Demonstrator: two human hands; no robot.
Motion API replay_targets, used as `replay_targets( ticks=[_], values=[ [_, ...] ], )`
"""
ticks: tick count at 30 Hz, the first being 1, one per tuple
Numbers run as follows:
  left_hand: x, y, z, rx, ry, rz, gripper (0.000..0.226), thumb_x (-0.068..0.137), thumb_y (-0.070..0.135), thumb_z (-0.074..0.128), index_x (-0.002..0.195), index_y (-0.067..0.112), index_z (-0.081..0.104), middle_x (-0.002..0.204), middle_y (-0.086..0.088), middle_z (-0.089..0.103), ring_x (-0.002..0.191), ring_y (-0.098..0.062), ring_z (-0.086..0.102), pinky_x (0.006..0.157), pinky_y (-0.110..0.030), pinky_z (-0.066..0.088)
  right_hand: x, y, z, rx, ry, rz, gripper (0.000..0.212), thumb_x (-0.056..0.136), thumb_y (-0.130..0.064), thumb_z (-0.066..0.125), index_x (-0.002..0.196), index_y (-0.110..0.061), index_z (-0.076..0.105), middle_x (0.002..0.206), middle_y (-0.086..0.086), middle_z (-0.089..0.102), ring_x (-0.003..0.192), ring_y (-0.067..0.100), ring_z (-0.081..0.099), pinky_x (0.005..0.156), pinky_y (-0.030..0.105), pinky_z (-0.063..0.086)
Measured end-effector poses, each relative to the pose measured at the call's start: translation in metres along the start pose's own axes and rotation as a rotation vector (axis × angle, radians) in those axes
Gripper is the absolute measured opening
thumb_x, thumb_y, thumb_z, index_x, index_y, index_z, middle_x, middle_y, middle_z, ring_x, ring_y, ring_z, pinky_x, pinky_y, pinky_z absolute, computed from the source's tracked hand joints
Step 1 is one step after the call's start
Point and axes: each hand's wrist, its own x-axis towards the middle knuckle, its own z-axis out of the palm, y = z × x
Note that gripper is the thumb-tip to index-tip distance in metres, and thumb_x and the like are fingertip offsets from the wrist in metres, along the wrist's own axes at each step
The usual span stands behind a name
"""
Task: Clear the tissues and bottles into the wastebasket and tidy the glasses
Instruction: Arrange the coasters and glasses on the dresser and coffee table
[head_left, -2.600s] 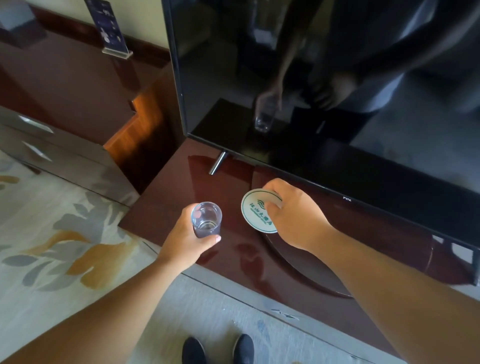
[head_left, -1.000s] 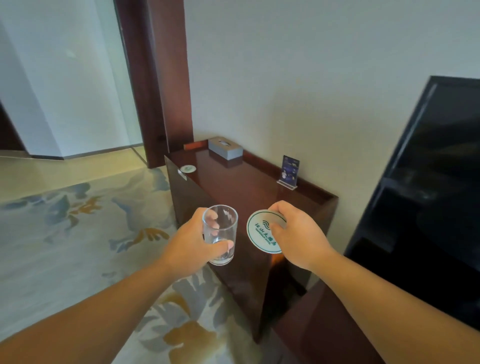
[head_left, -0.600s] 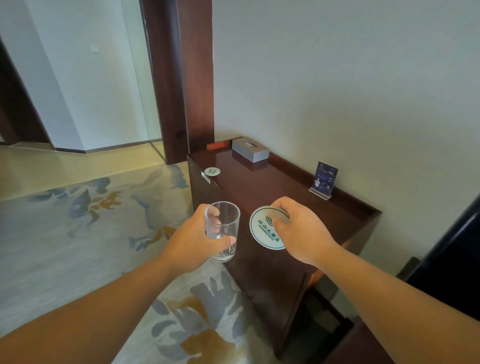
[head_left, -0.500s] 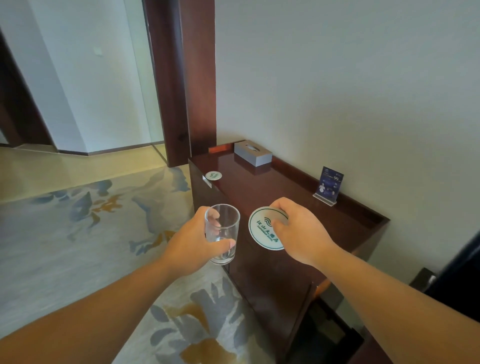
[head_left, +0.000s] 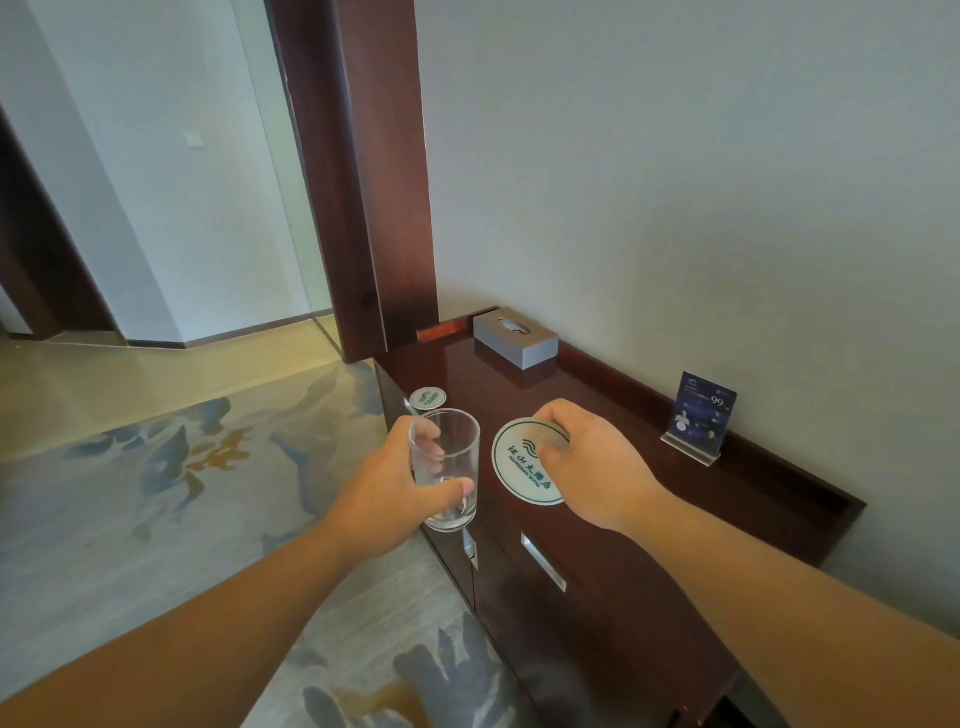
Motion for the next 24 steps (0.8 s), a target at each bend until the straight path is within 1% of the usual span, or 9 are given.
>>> replay_targets(
  ticks=[3, 5, 6, 8, 9, 10, 15, 20, 24],
  values=[
    [0.033, -0.011, 0.003, -0.050, -0.017, -0.002, 0.053, 0.075, 0.040, 0.077, 0.113, 0.035, 0.041, 0.103, 0.018, 0.054, 0.077, -0.013, 0.062, 0.058, -0.026, 0.046, 0.028, 0.006, 0.007, -0.014, 0.005, 0.032, 0.020, 0.098, -0.019, 0.053, 0.109, -0.034, 0.046, 0.121, -0.007, 0.061, 0.097, 0.010, 0.056, 0.063, 0.013, 0.051],
    [0.056, -0.022, 0.004, -0.043, -0.035, 0.021, 0.054, 0.074, 0.041, 0.077, 0.114, 0.035, 0.041, 0.103, 0.020, 0.053, 0.081, -0.010, 0.061, 0.059, -0.027, 0.047, 0.046, 0.008, 0.013, -0.029, 0.013, 0.061, 0.019, 0.098, -0.019, 0.052, 0.111, -0.033, 0.048, 0.121, -0.006, 0.062, 0.097, 0.010, 0.056, 0.066, 0.015, 0.053],
    [0.069, -0.028, 0.004, -0.041, -0.042, 0.035, 0.054, 0.073, 0.041, 0.077, 0.114, 0.035, 0.042, 0.102, 0.020, 0.054, 0.084, -0.008, 0.060, 0.062, -0.028, 0.049, 0.056, 0.008, 0.016, -0.043, 0.020, 0.076, 0.019, 0.099, -0.019, 0.051, 0.112, -0.032, 0.048, 0.121, -0.006, 0.062, 0.097, 0.010, 0.056, 0.067, 0.015, 0.054],
    [0.096, -0.042, 0.002, -0.053, -0.067, 0.061, 0.053, 0.072, 0.041, 0.077, 0.112, 0.035, 0.043, 0.102, 0.018, 0.057, 0.093, -0.005, 0.059, 0.078, -0.033, 0.052, 0.076, 0.008, 0.022, -0.064, 0.044, 0.107, 0.020, 0.099, -0.018, 0.049, 0.114, -0.031, 0.050, 0.120, -0.005, 0.062, 0.098, 0.011, 0.058, 0.069, 0.019, 0.057],
    [0.110, -0.048, -0.001, -0.061, -0.084, 0.076, 0.053, 0.071, 0.041, 0.077, 0.112, 0.035, 0.043, 0.102, 0.017, 0.058, 0.097, -0.004, 0.059, 0.086, -0.033, 0.051, 0.086, 0.007, 0.025, -0.071, 0.060, 0.122, 0.020, 0.099, -0.018, 0.048, 0.115, -0.030, 0.050, 0.120, -0.005, 0.063, 0.099, 0.012, 0.059, 0.071, 0.022, 0.058],
    [0.124, -0.053, -0.004, -0.063, -0.102, 0.095, 0.053, 0.072, 0.042, 0.077, 0.113, 0.035, 0.043, 0.102, 0.016, 0.058, 0.098, -0.004, 0.059, 0.089, -0.032, 0.050, 0.096, 0.006, 0.027, -0.078, 0.076, 0.138, 0.021, 0.099, -0.017, 0.047, 0.116, -0.029, 0.051, 0.119, -0.004, 0.063, 0.099, 0.012, 0.059, 0.072, 0.024, 0.059],
    [0.187, -0.068, -0.024, -0.038, -0.190, 0.210, 0.052, 0.075, 0.039, 0.076, 0.116, 0.029, 0.044, 0.103, 0.019, 0.056, 0.099, -0.005, 0.060, 0.078, -0.016, 0.044, 0.144, -0.003, 0.036, -0.113, 0.134, 0.227, 0.023, 0.098, -0.015, 0.046, 0.117, -0.028, 0.051, 0.119, -0.002, 0.064, 0.096, 0.013, 0.059, 0.073, 0.029, 0.059],
    [0.242, -0.080, -0.021, -0.024, -0.268, 0.266, 0.052, 0.076, 0.040, 0.075, 0.116, 0.028, 0.044, 0.102, 0.020, 0.055, 0.098, -0.005, 0.059, 0.076, -0.014, 0.044, 0.174, 0.005, 0.043, -0.136, 0.133, 0.331, 0.027, 0.098, -0.015, 0.045, 0.119, -0.030, 0.051, 0.117, -0.002, 0.065, 0.094, 0.013, 0.060, 0.059, 0.020, 0.052],
    [0.274, -0.090, 0.009, -0.058, -0.307, 0.259, 0.051, 0.075, 0.040, 0.076, 0.113, 0.031, 0.043, 0.101, 0.019, 0.058, 0.095, -0.001, 0.059, 0.071, -0.010, 0.042, 0.193, 0.029, 0.041, -0.154, 0.121, 0.398, 0.026, 0.097, -0.013, 0.044, 0.116, -0.028, 0.052, 0.112, -0.001, 0.066, 0.091, 0.016, 0.061, 0.060, 0.024, 0.050]
  ],
)
